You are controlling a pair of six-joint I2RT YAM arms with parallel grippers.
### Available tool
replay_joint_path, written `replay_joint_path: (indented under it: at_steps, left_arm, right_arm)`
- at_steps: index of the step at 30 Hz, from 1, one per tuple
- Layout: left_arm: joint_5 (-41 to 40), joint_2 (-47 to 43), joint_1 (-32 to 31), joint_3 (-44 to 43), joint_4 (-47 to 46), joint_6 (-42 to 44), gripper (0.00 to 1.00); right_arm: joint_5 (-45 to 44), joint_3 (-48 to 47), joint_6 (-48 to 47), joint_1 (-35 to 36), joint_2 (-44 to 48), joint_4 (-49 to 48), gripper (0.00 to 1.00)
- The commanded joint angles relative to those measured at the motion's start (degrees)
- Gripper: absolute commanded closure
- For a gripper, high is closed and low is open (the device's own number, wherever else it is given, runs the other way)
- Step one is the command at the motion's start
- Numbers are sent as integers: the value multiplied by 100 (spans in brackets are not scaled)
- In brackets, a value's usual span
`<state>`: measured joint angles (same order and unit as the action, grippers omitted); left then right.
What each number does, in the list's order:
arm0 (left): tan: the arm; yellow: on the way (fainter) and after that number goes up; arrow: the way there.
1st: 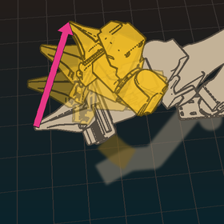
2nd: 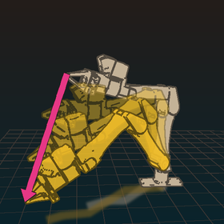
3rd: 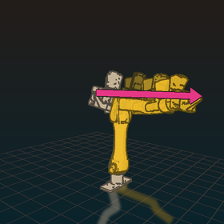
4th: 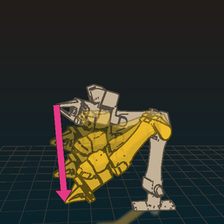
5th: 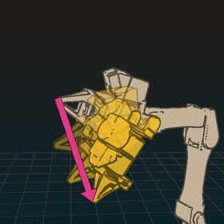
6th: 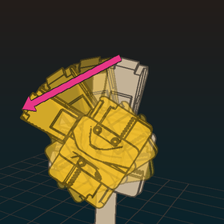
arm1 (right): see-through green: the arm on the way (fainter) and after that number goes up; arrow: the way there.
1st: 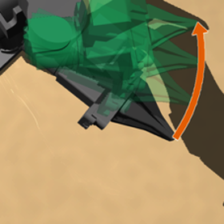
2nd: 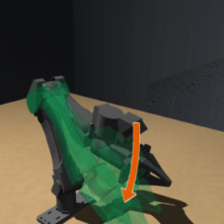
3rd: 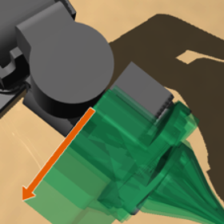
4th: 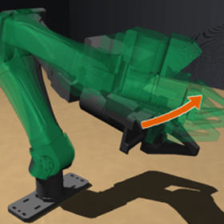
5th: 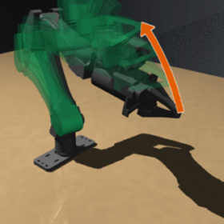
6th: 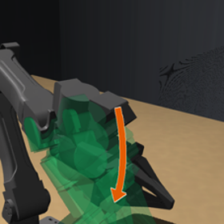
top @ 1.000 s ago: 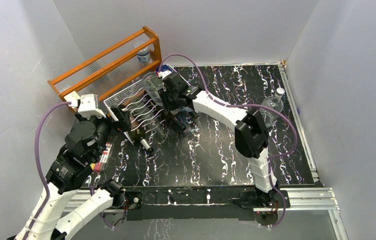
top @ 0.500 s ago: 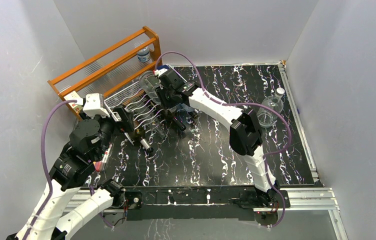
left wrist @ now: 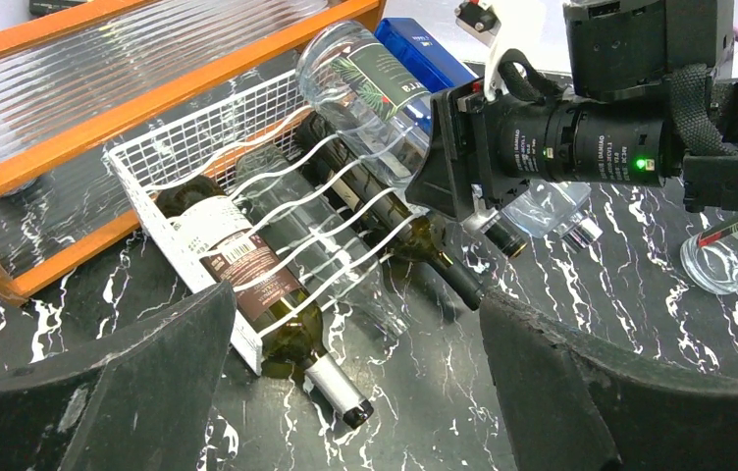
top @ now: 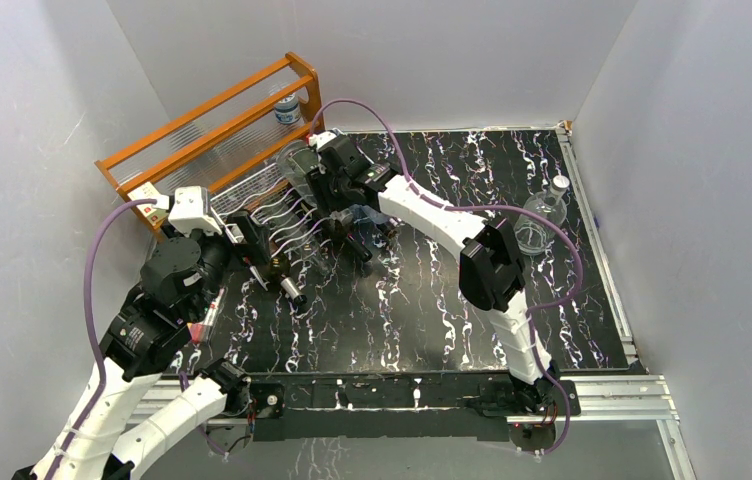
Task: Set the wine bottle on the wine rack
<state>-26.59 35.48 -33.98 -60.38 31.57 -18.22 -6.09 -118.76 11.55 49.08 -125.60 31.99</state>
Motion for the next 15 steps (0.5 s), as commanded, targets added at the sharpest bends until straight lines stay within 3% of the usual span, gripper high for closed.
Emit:
replay_joint_path:
  at_steps: [1,15]
  left_arm:
    - [46,20,-5,-12,13,-6,6]
    - [256,85,-8,3,24,-15,5]
  right_arm:
    - [-37,-175,-106,-32,613,-944,33]
    - [-191,612,-275,-39,1814,-1270,21]
